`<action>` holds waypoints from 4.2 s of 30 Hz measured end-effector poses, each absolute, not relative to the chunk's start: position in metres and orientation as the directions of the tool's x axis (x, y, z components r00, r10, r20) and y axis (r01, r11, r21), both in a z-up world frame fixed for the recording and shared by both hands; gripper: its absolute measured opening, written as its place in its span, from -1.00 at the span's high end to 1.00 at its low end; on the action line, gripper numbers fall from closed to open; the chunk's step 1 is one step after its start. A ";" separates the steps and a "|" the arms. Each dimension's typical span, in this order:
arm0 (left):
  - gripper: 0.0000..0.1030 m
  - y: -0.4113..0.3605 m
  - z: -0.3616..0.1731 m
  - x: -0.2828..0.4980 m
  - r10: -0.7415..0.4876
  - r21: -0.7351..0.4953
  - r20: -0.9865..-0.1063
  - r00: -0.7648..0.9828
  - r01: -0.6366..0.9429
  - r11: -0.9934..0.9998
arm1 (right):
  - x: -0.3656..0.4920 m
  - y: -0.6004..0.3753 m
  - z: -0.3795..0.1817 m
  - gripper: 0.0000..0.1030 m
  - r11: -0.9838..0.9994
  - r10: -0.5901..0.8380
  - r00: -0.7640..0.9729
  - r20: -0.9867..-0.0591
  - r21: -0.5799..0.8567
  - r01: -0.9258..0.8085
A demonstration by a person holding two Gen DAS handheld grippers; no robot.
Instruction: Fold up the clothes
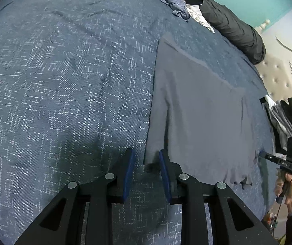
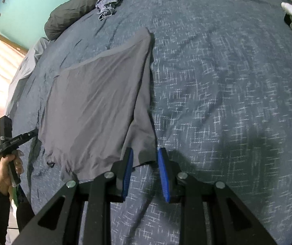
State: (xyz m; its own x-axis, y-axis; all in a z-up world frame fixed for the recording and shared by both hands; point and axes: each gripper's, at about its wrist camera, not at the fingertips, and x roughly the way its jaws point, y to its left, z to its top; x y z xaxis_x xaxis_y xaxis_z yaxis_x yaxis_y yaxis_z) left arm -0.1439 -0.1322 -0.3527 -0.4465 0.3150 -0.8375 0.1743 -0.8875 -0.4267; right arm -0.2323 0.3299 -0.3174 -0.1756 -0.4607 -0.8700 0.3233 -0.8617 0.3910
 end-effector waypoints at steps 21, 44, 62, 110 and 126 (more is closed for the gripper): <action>0.97 -0.144 -0.325 -0.136 0.291 -0.414 -0.813 -0.504 0.149 -0.898 | -0.227 0.365 -0.299 0.97 -0.883 -0.449 -0.275 -0.850 0.376 0.280; 0.95 -0.174 -0.359 -0.124 0.304 -0.435 -0.843 -0.444 0.229 -0.871 | -0.233 0.387 -0.340 0.95 -0.881 -0.471 -0.242 -0.848 0.439 0.176; 0.66 -0.168 -0.322 -0.187 0.220 -0.361 -0.841 -0.494 0.210 -0.909 | -0.286 0.356 -0.308 0.45 -0.865 -0.496 -0.335 -0.801 0.425 0.265; 0.81 -0.147 -0.328 -0.252 0.191 -0.327 -0.821 -0.539 0.170 -0.930 | -0.357 0.314 -0.313 0.39 -0.870 -0.493 -0.416 -0.765 0.426 0.247; 0.58 -0.131 -0.342 -0.324 0.258 -0.363 -0.810 -0.528 0.106 -0.926 | -0.379 0.287 -0.333 0.69 -0.854 -0.509 -0.383 -0.771 0.396 0.338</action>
